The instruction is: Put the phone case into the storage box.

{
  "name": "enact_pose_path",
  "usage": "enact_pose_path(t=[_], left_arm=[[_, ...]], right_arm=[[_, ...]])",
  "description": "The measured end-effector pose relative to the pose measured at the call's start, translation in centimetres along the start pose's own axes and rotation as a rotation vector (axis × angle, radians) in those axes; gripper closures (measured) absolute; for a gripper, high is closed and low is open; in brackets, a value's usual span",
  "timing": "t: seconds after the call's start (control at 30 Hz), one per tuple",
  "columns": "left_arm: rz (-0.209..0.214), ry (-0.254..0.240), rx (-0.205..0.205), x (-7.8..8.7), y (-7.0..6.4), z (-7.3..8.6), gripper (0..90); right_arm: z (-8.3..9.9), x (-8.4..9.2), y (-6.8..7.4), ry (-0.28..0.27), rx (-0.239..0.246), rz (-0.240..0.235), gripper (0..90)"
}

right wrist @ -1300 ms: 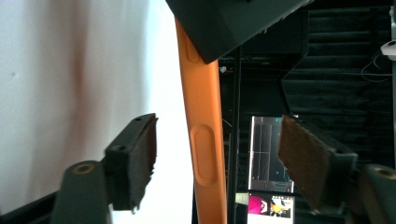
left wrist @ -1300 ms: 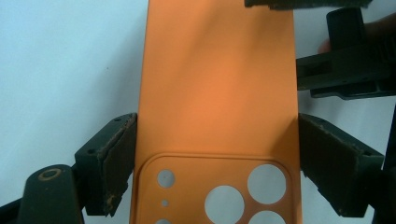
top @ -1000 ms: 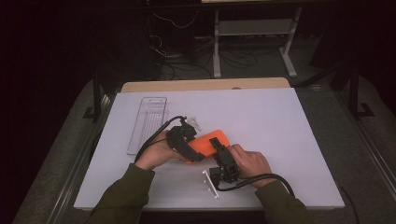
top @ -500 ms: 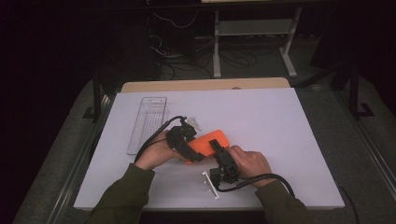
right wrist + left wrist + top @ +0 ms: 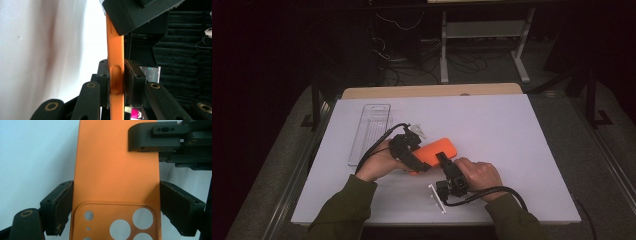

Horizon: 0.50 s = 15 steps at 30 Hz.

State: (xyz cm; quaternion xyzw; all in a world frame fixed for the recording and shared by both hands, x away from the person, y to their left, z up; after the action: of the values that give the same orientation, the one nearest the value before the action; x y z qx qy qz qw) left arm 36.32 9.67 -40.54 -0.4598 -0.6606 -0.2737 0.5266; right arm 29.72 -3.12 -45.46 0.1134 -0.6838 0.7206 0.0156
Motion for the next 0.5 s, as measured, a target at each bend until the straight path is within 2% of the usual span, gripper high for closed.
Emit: enact_pose_path(t=[0.2, 0.3, 0.5], left_arm=[[0.003, 0.001, -0.001, 0.09, 0.03, 0.02, 15.8], [0.003, 0.003, -0.001, 0.13, -0.06, 0.02, 15.7], [0.024, -0.011, 0.003, 0.26, -0.11, -0.03, 15.7]], right_arm=[[-0.01, 0.04, -0.04, 0.004, 0.005, -0.003, 75.7], [-0.02, 0.16, -0.11, 0.006, -0.002, -0.021, 75.6], [0.04, 0.39, -0.39, 0.013, -0.008, -0.020, 79.7]])
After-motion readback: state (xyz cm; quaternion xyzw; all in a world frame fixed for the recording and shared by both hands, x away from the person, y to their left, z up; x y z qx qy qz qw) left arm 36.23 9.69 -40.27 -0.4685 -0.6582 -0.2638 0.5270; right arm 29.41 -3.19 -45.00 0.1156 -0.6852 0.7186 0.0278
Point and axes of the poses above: each handheld gripper's, and its own axes: x roughly backward along the jaws, z roughly out of its underside, y roughly to its left, the point moved 4 cm from there along -x, roughly forward along the jaws, and after that the axes turned 15 degrees about y, right-handed, at the moved point
